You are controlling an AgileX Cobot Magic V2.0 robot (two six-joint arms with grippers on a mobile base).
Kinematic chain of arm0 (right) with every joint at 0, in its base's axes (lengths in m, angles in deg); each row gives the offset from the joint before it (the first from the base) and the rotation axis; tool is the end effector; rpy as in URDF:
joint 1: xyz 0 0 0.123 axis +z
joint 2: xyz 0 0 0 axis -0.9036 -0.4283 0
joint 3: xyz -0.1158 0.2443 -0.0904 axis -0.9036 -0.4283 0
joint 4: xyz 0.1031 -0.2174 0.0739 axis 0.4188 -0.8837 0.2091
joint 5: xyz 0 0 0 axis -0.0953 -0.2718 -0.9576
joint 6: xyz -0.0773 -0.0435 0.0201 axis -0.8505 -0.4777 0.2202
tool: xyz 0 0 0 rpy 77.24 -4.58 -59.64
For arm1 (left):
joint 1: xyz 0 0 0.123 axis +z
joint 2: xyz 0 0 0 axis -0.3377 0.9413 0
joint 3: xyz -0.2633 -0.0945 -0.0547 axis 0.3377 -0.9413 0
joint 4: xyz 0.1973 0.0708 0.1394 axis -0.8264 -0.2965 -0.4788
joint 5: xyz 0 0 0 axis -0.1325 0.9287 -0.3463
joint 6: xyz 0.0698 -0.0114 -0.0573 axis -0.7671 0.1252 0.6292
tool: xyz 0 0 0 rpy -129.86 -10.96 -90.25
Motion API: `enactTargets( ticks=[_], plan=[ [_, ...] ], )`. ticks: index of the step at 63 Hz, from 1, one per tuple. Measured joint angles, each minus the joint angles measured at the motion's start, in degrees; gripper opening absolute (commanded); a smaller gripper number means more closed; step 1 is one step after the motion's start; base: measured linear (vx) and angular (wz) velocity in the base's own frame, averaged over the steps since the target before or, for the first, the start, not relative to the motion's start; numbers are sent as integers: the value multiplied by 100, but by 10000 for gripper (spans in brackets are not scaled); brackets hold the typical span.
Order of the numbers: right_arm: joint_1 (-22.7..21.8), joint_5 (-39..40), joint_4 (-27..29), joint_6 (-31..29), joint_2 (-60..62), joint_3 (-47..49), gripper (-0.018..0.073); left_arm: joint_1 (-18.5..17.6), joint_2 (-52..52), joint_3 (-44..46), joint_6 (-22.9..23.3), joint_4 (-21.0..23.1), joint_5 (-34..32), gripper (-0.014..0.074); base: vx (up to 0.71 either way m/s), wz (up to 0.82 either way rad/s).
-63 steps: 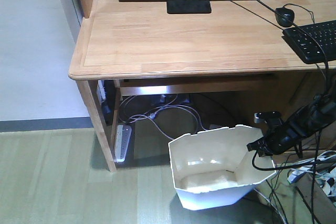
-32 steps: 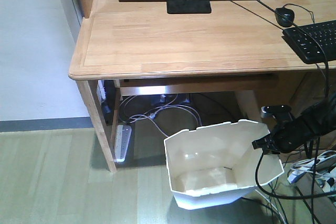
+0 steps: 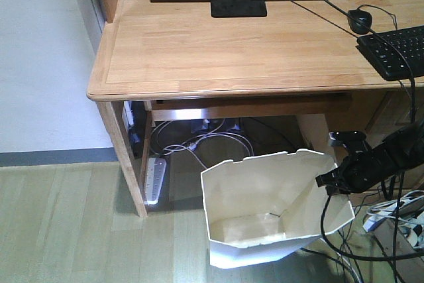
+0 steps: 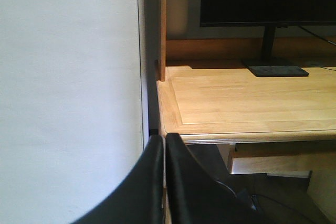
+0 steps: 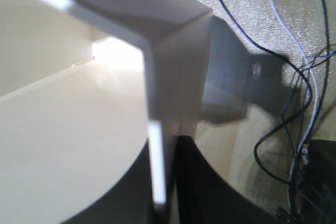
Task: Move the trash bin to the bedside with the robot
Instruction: 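Lift the white bin with the right gripper and pull it from under the desk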
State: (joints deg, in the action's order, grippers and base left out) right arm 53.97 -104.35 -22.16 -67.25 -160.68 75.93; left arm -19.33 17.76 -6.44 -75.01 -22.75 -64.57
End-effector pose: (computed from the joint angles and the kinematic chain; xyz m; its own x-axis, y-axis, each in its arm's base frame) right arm 0.3283 -0.0344 -0.0216 -0.9733 -0.1360 -0.1850 -0.1799 0.9524 0.2462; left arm 0.0561 0.0003 0.1913 -0.0664 -0.0557 -0.9962 -0.0095 0.9984 -0.0552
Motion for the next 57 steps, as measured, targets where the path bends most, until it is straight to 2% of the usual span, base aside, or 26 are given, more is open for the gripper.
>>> enactTargets(
  ticks=[57],
  plan=[
    [15, 36, -20, -20, 0, -11, -6, 0, 0, 0, 0, 0, 0, -6, 0, 2]
  ],
)
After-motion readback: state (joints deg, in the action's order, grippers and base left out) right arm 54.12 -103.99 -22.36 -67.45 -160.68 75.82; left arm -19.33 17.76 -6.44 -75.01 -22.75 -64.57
